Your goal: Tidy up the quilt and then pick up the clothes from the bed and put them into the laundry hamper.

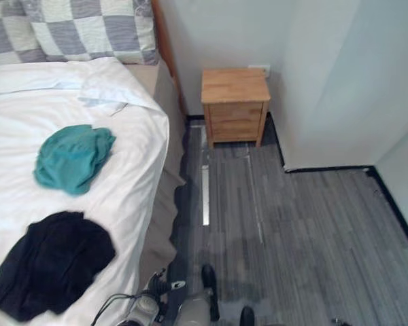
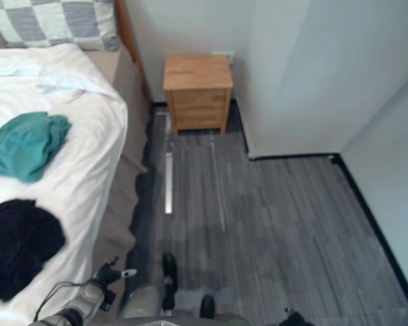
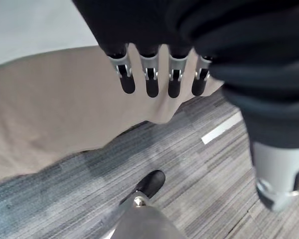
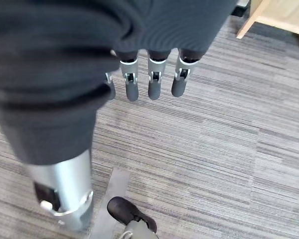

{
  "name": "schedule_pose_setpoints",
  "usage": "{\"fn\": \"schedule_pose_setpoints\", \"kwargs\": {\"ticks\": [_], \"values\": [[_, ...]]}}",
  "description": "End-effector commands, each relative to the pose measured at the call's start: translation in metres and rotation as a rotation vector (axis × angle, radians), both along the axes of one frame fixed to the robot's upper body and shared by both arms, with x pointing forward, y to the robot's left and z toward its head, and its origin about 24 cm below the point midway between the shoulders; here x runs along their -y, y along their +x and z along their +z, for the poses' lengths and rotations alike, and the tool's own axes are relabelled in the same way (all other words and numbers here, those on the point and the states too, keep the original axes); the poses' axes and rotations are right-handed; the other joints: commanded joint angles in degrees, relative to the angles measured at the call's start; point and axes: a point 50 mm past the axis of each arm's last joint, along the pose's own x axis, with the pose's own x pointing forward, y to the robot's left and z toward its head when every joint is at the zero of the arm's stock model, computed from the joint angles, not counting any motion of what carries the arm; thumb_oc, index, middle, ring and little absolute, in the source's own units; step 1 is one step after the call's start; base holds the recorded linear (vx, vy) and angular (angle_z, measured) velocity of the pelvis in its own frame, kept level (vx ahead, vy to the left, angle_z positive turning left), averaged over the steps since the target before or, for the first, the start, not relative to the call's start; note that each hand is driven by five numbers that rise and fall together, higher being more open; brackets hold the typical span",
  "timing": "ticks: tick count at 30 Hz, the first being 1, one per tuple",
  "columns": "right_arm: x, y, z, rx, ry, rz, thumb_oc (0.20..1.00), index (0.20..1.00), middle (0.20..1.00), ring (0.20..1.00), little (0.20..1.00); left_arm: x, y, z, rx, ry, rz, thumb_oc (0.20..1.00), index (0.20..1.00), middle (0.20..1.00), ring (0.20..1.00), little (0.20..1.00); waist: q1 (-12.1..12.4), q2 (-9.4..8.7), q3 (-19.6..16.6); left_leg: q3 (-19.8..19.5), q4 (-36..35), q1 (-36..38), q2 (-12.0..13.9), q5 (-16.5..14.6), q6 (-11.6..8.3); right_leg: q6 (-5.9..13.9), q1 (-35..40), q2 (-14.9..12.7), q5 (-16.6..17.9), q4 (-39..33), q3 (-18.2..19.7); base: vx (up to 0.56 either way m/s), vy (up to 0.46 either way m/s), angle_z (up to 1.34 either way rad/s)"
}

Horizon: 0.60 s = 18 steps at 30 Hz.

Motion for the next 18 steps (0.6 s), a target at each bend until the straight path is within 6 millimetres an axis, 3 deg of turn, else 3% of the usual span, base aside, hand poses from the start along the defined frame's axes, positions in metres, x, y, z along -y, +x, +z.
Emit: {"fn": "schedule_pose_setpoints", "kwargs": {"ticks": [1,3,4,5,6,7,8,9,11,12,13,14,15,16,17,18], "values": [[0.004,0.058,0.014,0.221,0.026,-0.129,1.000,1.000,1.000,1.000,1.000,-0.011,0.030,0.017,0.100,0.078,-0.051,1.000,1.000,1.000,1.000,1.000,-2.17,2.29,6.24,-0.84,-3.69,8.86,-1.62,-4.31,0.46,14.01,-17.65,-5.89,9.78,39.56,5.55,0.45,0.186,0.20],[0.002,0.061,0.014,0.237,0.036,-0.152,1.000,1.000,1.000,1.000,1.000,-0.010,0.032,0.018,0.108,0.083,-0.054,1.000,1.000,1.000,1.000,1.000,-3.27,3.22,6.94,-0.89,-5.50,11.19,-1.65,-4.54,0.29,12.89,-20.33,-6.72,8.21,39.79,4.10,0.52,0.071,0.40],[-0.002,0.060,0.013,0.247,0.052,-0.175,1.000,1.000,1.000,1.000,1.000,-0.010,0.031,0.017,0.103,0.089,-0.056,1.000,1.000,1.000,1.000,1.000,-5.25,4.13,6.81,-1.67,-8.03,15.79,-2.24,-6.54,-1.06,9.14,-22.79,-9.14,3.35,26.30,-0.92,0.69,0.015,0.91],[-0.002,0.060,0.013,0.247,0.052,-0.175,1.000,1.000,1.000,1.000,1.000,-0.010,0.031,0.017,0.103,0.089,-0.056,1.000,1.000,1.000,1.000,1.000,-5.30,4.24,6.75,-1.73,-8.01,15.69,-2.10,-6.49,-1.10,9.08,-22.70,-9.01,3.57,25.96,-1.05,0.77,-0.096,1.13],[-0.002,0.058,0.012,0.240,0.051,-0.180,1.000,1.000,1.000,1.000,1.000,-0.010,0.030,0.016,0.095,0.092,-0.060,1.000,1.000,1.000,1.000,1.000,-5.78,4.04,6.41,-2.28,-8.45,17.79,-2.51,-7.99,-1.63,8.53,-23.63,-10.12,4.15,18.24,-2.34,0.26,-0.071,0.72],[-0.002,0.058,0.012,0.240,0.051,-0.180,1.000,1.000,1.000,1.000,1.000,-0.010,0.030,0.016,0.095,0.092,-0.059,1.000,1.000,1.000,1.000,1.000,-5.85,4.13,6.39,-2.35,-8.42,17.72,-2.40,-7.95,-1.66,8.50,-23.45,-10.01,4.40,17.81,-2.48,0.45,-0.147,0.73],[-0.003,0.057,0.012,0.234,0.051,-0.183,1.000,1.000,1.000,1.000,1.000,-0.008,0.030,0.015,0.090,0.091,-0.066,1.000,1.000,1.000,1.000,1.000,-6.09,4.09,6.10,-2.84,-8.97,19.23,-2.28,-9.10,-2.41,8.68,-23.28,-11.40,5.58,9.89,-3.24,0.57,-0.209,0.64],[-0.006,0.060,0.011,0.219,0.045,-0.159,1.000,1.000,1.000,1.000,1.000,-0.009,0.028,0.014,0.082,0.106,-0.073,1.000,1.000,1.000,1.000,1.000,-6.36,4.05,5.83,-3.27,-9.14,22.32,-2.02,-11.95,-3.38,9.86,-25.45,-13.71,8.50,1.56,-3.68,0.80,-0.283,0.54],[-0.007,0.061,0.011,0.207,0.037,-0.126,1.000,1.000,1.000,1.000,1.000,-0.011,0.019,0.011,0.053,0.138,-0.096,1.000,1.000,1.000,1.000,1.000,-5.75,3.77,5.16,-2.90,-7.49,25.56,-1.75,-15.53,-4.24,10.18,-24.30,-14.85,9.58,-0.04,-6.88,0.71,-0.236,0.18],[-0.007,0.057,0.010,0.195,0.043,-0.114,1.000,1.000,1.000,1.000,1.000,-0.016,0.013,0.009,0.027,0.145,-0.086,1.000,1.000,1.000,1.000,1.000,-6.08,4.07,4.47,-3.08,-4.03,26.64,-0.82,-14.53,-5.28,9.26,-22.81,-13.91,10.32,0.35,-7.38,0.62,-0.185,0.08],[-0.007,0.055,0.010,0.200,0.049,-0.105,1.000,1.000,1.000,1.000,1.000,-0.020,0.011,0.009,0.036,0.137,-0.045,1.000,1.000,1.000,1.000,1.000,-6.37,4.63,4.06,-2.94,1.60,26.02,0.36,-11.13,-6.46,8.25,-21.12,-12.56,10.57,0.49,-7.05,0.61,-0.241,0.07],[-0.005,0.057,0.011,0.206,0.037,-0.101,1.000,1.000,1.000,1.000,1.000,-0.022,0.009,0.010,0.044,0.131,-0.014,1.000,1.000,1.000,1.000,1.000,-6.03,4.56,4.20,-2.59,12.12,22.88,2.09,-6.11,-7.96,7.13,-18.84,-11.45,10.57,0.01,-8.06,0.47,-0.281,0.06],[-0.004,0.058,0.012,0.211,0.029,-0.094,1.000,1.000,1.000,1.000,1.000,-0.024,0.008,0.010,0.047,0.134,0.002,1.000,1.000,1.000,1.000,1.000,-5.36,3.67,4.59,-3.28,21.76,19.01,2.82,-3.01,-8.41,5.83,-17.18,-11.20,10.12,-0.43,-8.38,0.26,-0.226,0.21],[-0.004,0.058,0.012,0.211,0.029,-0.094,1.000,1.000,1.000,1.000,1.000,-0.024,0.008,0.010,0.047,0.134,0.003,1.000,1.000,1.000,1.000,1.000,-5.45,3.76,4.51,-3.40,22.04,18.75,2.94,-3.13,-8.45,5.79,-17.25,-11.13,10.12,-0.45,-8.50,0.39,-0.321,0.39],[0.000,0.071,0.017,0.239,0.008,-0.066,1.000,1.000,1.000,1.000,1.000,-0.028,0.017,0.016,0.093,0.134,0.027,1.000,1.000,1.000,1.000,1.000,-2.75,1.25,6.52,-4.89,36.15,8.53,3.89,-0.88,-7.30,3.16,-13.10,-10.99,8.09,-1.50,-8.37,0.28,-0.212,0.34],[0.000,0.071,0.017,0.239,0.007,-0.066,1.000,1.000,1.000,1.000,1.000,-0.028,0.018,0.016,0.093,0.134,0.027,1.000,1.000,1.000,1.000,1.000,-2.79,1.43,6.49,-5.03,36.52,8.28,4.10,-1.07,-7.33,3.12,-13.15,-10.81,8.09,-1.50,-8.47,0.58,-0.242,-0.15]]}}
